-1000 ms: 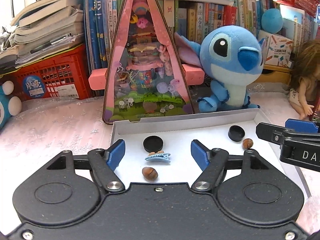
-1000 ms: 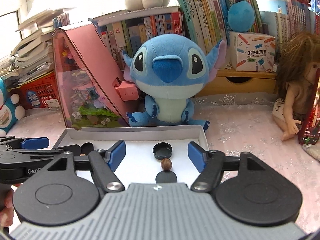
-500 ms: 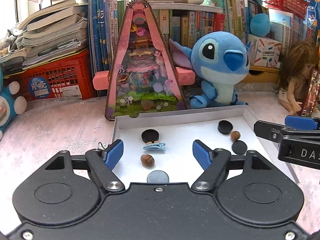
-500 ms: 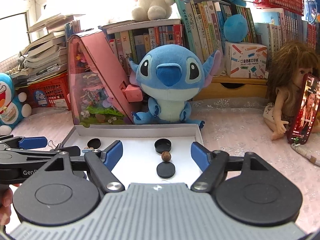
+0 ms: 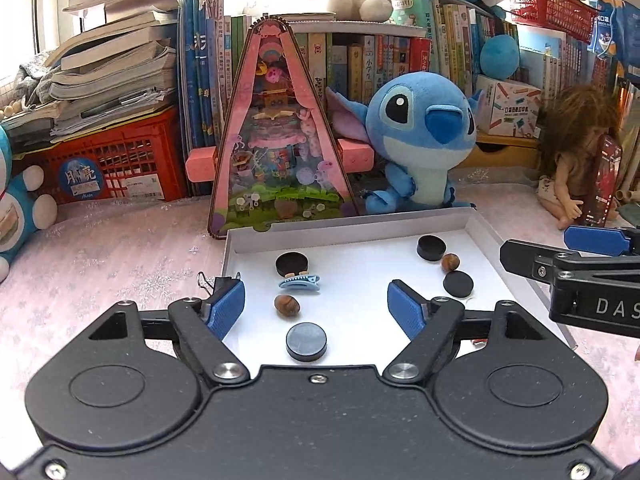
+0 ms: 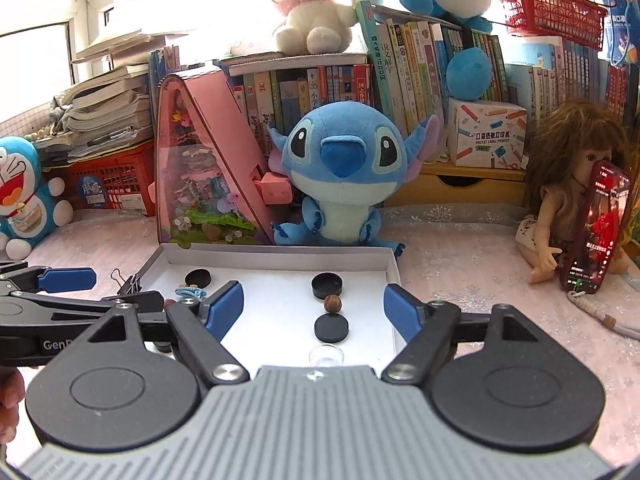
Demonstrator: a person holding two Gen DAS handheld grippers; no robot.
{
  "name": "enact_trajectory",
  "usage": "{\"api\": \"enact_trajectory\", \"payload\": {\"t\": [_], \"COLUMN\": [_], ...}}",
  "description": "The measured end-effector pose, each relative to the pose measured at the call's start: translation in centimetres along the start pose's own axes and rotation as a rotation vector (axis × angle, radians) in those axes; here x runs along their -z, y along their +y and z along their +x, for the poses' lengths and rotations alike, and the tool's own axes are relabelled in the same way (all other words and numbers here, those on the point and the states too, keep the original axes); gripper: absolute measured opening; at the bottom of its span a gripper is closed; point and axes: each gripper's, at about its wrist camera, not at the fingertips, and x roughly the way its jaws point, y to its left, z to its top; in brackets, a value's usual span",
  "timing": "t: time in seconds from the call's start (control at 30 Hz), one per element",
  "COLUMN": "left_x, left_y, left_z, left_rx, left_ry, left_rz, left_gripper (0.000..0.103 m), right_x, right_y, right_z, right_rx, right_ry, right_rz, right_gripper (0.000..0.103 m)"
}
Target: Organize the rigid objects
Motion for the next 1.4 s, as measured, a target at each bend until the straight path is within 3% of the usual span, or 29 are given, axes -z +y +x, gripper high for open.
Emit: {"api": "enact_trajectory", "payload": {"t": [0.73,1.4], "left_x": [4.5,10.4], "left_y": [0.2,-0.2], "left_z": [-5.1,-5.2], "left_rx": [0.061,0.034], "left_ry": [-0.046,-0.014], "left_rz": [-0.029,-0.001], "left_gripper": [0.079,0.080], "right_x": [3.5,8.9], "right_y": [0.9,0.9], "right_z": [-4.7,-4.6], "right_rx": [0.004,0.014], "right_ry": [-0.055,0.011], "right_rz": [-0.091,-0.046], "right_gripper": [0.089,0.091]}}
